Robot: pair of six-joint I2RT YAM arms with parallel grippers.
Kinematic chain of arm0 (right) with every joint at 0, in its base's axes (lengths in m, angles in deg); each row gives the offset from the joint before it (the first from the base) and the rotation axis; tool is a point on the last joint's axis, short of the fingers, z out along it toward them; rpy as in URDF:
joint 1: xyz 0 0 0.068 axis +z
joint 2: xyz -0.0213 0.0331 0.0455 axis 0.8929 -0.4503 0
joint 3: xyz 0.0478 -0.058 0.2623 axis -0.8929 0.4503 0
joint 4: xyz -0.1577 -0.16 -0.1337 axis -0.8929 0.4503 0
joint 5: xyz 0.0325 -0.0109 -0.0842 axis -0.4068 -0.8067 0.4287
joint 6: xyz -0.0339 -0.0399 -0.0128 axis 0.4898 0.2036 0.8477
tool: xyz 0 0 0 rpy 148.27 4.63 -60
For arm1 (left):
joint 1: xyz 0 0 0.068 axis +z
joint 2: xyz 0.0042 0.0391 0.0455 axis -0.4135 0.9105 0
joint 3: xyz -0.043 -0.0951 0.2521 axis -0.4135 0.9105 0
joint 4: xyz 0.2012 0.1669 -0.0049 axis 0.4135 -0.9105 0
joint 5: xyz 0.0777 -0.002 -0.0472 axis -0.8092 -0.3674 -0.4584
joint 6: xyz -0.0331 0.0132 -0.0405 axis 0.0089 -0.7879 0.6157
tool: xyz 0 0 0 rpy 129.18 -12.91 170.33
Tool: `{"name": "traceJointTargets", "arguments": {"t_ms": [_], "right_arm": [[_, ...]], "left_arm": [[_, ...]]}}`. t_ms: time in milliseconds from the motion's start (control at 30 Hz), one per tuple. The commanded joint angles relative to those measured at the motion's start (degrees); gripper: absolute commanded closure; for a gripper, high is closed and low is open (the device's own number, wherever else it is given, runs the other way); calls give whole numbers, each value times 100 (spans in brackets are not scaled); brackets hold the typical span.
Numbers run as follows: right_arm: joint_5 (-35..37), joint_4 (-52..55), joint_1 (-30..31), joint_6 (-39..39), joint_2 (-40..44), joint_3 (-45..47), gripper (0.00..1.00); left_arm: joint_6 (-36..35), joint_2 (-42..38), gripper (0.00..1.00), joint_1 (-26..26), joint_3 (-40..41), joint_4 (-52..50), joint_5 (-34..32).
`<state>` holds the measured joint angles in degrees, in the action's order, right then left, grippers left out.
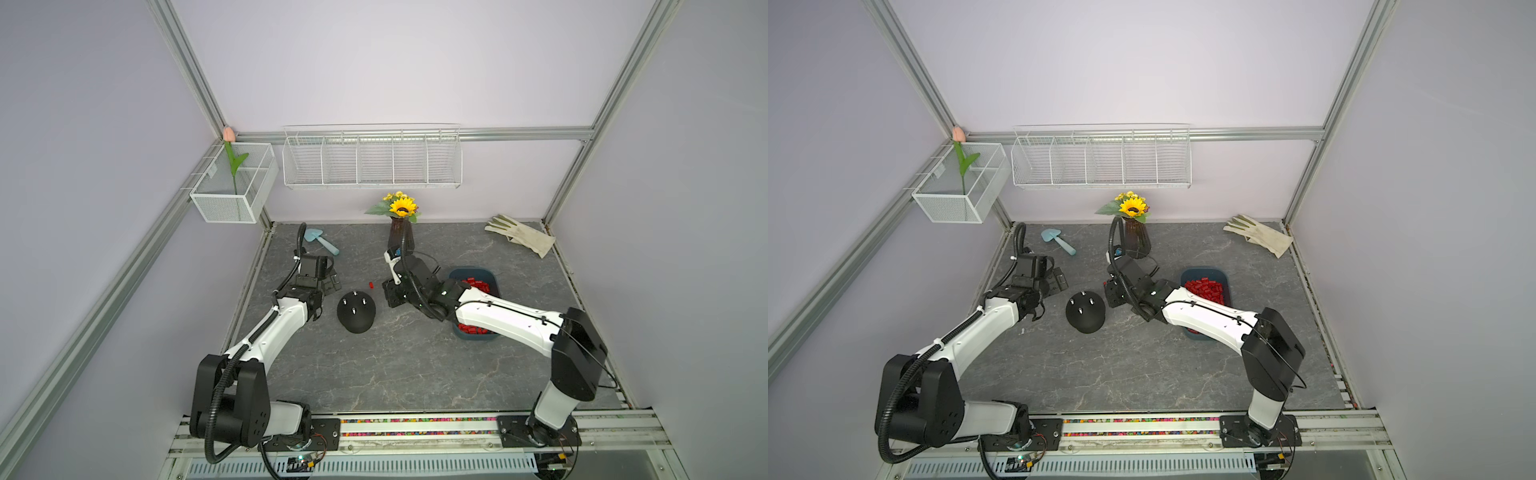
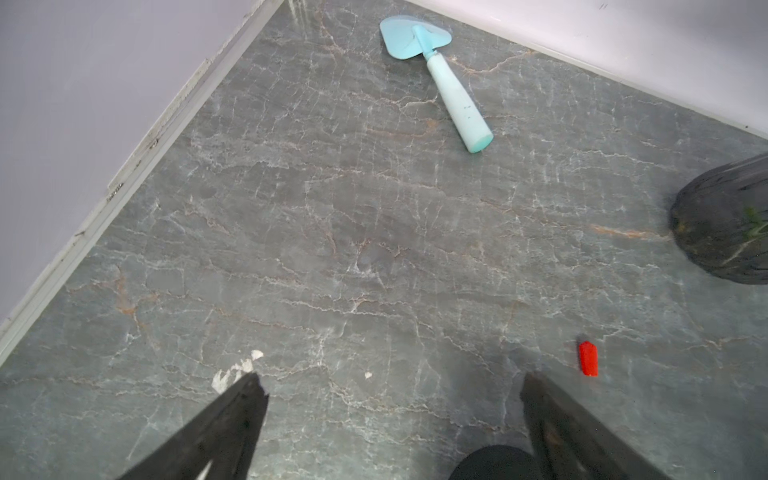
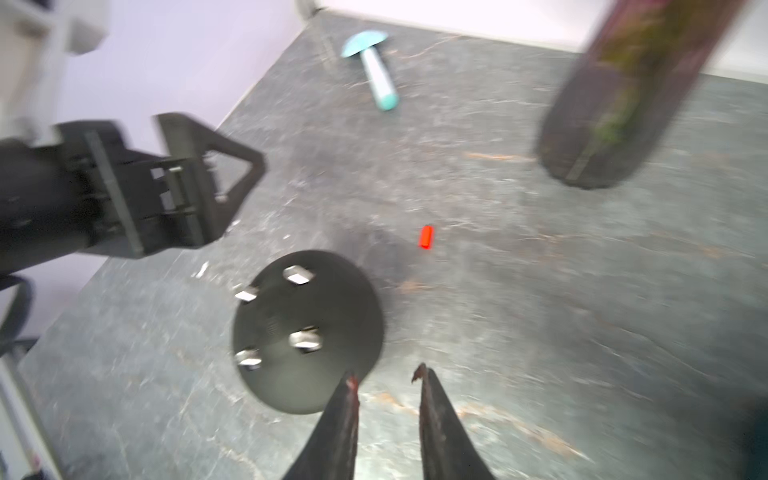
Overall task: Cover the protruding screws with screw protection sleeves
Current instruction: Pick up the screw protection sleeve from the center of the board.
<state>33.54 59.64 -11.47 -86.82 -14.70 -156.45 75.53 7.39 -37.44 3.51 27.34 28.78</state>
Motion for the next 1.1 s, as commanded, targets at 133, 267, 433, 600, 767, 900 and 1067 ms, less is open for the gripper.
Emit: {"name": "traceJointTargets", "arguments": {"t_ms": [133,267,433,600,767,900,1067], "right_arm": [[509,1423,-849,-256,1030,387,70],[342,1896,-1491,-389,1500,692,69],[17,2302,-2086,-336,1623,827,70],[-243,2388,-2456,-206,1450,832,71],[-466,2107,-2636,-130,1294,931,71],[-566,1922,-2708,-69,1200,982,71],[-743,1764,-2854,-28,1122,1041,71]], "left_arm": [[-125,647,6,-139,-1429,-1486,187],[-257,863,6,-583,-2071,-1926,151],[-221,1262,6,-1027,-2725,-2362,195],[-384,1689,7,-1071,-3251,-2641,544],[-722,2731,11,-1068,-4452,-3236,951],[-907,3791,19,-1116,-5683,-4089,930],[-778,4977,43,-1173,-7155,-5132,729]]}}
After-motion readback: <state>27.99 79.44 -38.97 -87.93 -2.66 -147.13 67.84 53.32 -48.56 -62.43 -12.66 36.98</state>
